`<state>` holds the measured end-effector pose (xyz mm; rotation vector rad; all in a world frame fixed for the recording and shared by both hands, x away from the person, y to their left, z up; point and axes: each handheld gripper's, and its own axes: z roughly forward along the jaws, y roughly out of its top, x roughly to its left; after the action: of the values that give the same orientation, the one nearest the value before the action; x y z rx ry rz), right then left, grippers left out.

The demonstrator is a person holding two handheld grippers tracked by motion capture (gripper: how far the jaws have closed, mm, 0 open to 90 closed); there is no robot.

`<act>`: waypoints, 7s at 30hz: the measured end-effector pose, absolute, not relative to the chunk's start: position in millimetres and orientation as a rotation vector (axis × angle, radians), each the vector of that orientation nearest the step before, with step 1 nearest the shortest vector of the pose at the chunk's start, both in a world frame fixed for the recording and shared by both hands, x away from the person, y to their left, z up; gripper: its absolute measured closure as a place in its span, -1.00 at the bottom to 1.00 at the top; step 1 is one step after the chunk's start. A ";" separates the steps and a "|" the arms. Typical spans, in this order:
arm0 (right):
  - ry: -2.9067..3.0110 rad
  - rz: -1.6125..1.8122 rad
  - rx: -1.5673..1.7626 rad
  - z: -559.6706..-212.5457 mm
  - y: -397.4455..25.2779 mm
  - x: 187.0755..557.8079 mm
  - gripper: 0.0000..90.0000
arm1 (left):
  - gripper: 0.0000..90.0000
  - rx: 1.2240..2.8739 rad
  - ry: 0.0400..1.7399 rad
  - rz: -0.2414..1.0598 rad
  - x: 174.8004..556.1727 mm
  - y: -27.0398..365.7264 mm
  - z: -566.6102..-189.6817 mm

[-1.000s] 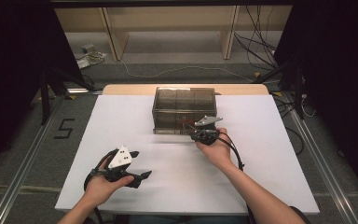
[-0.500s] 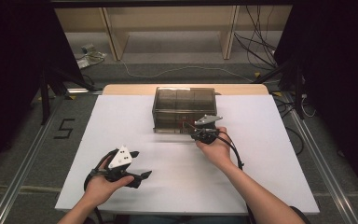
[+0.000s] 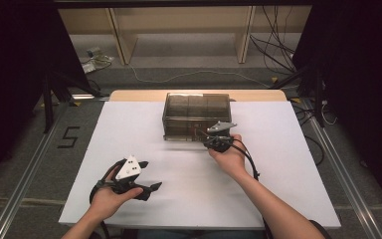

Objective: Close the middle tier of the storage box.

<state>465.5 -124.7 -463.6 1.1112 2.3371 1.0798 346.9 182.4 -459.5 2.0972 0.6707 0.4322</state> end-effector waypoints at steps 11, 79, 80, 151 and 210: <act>2.330 1.078 1.115 -462.6 -123.5 468.6 1.00 | -0.64 2.096 0.672 0.432 346.8 182.4 -459.5; 2.287 1.083 1.116 -460.6 -119.8 479.4 1.00 | -0.64 2.102 0.667 0.433 346.5 182.0 -459.4; 2.287 1.083 1.117 -460.6 -119.7 479.5 1.00 | -0.64 2.103 0.665 0.434 346.6 182.1 -459.3; 2.269 1.065 1.115 -460.2 -116.8 488.1 1.00 | -0.64 2.100 0.672 0.427 347.6 181.6 -460.1; 2.265 1.202 1.049 -428.3 -172.6 441.7 0.20 | -0.64 2.083 0.690 0.427 346.1 185.4 -459.2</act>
<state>441.7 -172.6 -428.3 1.0493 2.2649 1.2020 346.1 185.4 -459.2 2.0830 0.6900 0.4275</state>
